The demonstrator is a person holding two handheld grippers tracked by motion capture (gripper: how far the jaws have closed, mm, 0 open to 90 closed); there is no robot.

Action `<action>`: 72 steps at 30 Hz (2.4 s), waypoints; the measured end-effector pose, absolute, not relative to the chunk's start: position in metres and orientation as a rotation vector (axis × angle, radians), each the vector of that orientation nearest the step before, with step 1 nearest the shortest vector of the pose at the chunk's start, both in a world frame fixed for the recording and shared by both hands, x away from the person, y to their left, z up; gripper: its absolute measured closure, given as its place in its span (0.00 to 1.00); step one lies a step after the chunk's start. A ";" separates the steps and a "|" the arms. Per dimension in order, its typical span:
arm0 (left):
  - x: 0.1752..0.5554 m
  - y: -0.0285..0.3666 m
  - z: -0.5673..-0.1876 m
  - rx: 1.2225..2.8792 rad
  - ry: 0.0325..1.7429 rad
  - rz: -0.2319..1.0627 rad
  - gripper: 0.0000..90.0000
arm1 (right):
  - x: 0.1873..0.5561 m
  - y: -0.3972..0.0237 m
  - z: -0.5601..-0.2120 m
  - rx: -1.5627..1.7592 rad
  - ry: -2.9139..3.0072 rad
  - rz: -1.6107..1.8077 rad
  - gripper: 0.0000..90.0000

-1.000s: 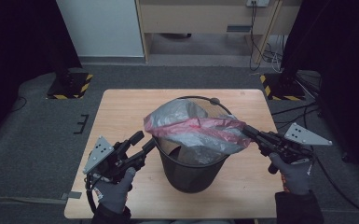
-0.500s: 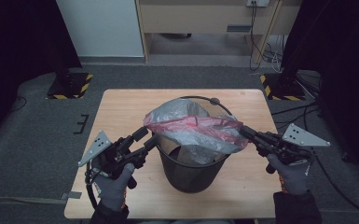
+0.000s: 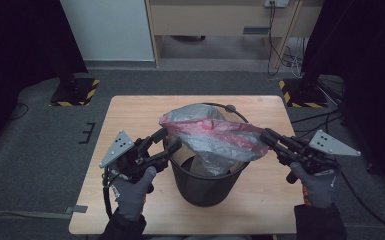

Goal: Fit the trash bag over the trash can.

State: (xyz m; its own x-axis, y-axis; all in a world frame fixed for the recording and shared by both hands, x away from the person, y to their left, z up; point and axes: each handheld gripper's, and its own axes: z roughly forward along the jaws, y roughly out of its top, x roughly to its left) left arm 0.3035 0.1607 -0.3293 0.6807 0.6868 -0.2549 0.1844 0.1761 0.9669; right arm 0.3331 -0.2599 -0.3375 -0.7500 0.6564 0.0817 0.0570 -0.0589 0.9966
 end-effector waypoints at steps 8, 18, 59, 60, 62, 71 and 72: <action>0.304 0.157 -0.326 1.389 0.781 0.406 0.47 | 0.325 -0.251 -0.313 0.705 1.751 1.945 0.62; 0.296 0.139 -0.314 1.443 0.731 0.389 0.46 | 0.347 -0.227 -0.316 0.678 1.884 1.849 0.63; 0.264 0.125 -0.311 1.609 0.621 0.391 1.00 | 0.342 -0.238 -0.328 0.835 1.857 1.920 1.00; 0.261 0.128 -0.312 1.608 0.621 0.394 1.00 | 0.342 -0.240 -0.329 0.872 1.840 1.920 1.00; 0.255 0.133 -0.316 1.609 0.628 0.394 1.00 | 0.342 -0.243 -0.330 0.913 1.825 1.901 1.00; 0.240 0.140 -0.331 1.630 0.620 0.394 1.00 | 0.342 -0.251 -0.343 1.047 1.781 1.798 1.00; 0.239 0.142 -0.331 1.634 0.618 0.401 1.00 | 0.344 -0.251 -0.343 1.049 1.781 1.799 1.00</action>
State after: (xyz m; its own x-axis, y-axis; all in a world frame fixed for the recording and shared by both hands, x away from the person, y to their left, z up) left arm 0.2386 0.1415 -0.3307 0.7938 0.6018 -0.0881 0.1656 -0.0745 0.9834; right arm 0.3435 -0.2509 -0.3435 -0.6394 0.7341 0.2286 0.2213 -0.1090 0.9691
